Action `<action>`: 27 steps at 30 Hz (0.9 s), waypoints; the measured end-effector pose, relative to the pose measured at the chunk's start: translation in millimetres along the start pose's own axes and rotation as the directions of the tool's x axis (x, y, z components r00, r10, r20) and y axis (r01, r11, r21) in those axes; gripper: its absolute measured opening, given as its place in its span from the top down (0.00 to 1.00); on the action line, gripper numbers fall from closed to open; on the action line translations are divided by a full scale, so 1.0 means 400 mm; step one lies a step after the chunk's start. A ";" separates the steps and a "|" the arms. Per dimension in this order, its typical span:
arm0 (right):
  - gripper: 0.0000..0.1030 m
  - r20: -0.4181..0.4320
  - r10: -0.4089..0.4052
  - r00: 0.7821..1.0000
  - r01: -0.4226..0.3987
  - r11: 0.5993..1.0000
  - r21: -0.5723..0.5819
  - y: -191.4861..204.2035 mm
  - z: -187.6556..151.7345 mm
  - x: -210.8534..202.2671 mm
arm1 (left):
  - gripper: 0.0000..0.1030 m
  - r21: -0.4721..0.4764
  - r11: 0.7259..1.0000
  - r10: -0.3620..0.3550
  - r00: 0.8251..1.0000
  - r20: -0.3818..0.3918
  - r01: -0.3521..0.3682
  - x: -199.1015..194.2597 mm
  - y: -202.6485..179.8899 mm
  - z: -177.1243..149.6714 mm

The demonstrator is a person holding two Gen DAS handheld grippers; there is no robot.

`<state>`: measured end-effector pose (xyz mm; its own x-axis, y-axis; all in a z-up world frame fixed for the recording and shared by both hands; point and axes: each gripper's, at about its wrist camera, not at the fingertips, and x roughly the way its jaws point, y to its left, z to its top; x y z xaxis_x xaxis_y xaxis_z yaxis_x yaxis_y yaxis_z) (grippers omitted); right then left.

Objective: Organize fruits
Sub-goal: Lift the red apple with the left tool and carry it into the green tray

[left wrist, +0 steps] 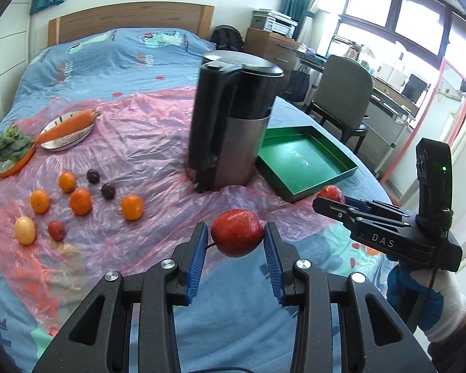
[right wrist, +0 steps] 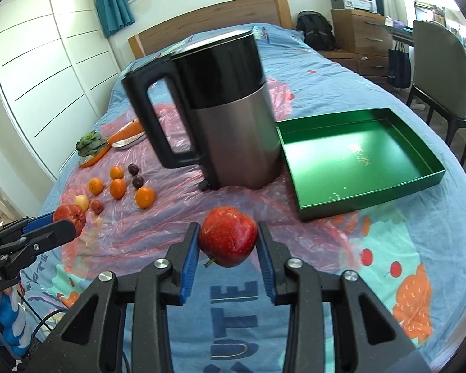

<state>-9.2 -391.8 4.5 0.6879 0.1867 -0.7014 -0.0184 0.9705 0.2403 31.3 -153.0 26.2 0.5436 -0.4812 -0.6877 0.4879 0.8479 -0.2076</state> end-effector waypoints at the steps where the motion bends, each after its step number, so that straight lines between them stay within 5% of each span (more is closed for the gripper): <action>1: 1.00 0.010 -0.010 1.000 0.010 1.000 0.009 -0.022 0.009 -0.002 | 0.69 0.018 1.000 -0.009 1.000 -0.003 0.009 0.014 -0.021 0.016; 14: 1.00 0.088 -0.141 0.986 0.136 0.989 0.062 -0.295 0.161 0.076 | 0.69 0.152 0.987 -0.050 0.998 -0.037 0.055 0.254 -0.222 0.200; 27: 1.00 0.069 -0.246 0.967 0.243 0.968 0.057 -0.509 0.297 0.273 | 0.69 0.193 0.981 0.011 0.995 -0.097 0.008 0.535 -0.299 0.264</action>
<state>155.8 -587.2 -41.3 0.7197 -0.0689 -0.6909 0.1902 0.9766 0.1006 161.5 -380.9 -22.8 0.4797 -0.4481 -0.7544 0.6152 0.7848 -0.0751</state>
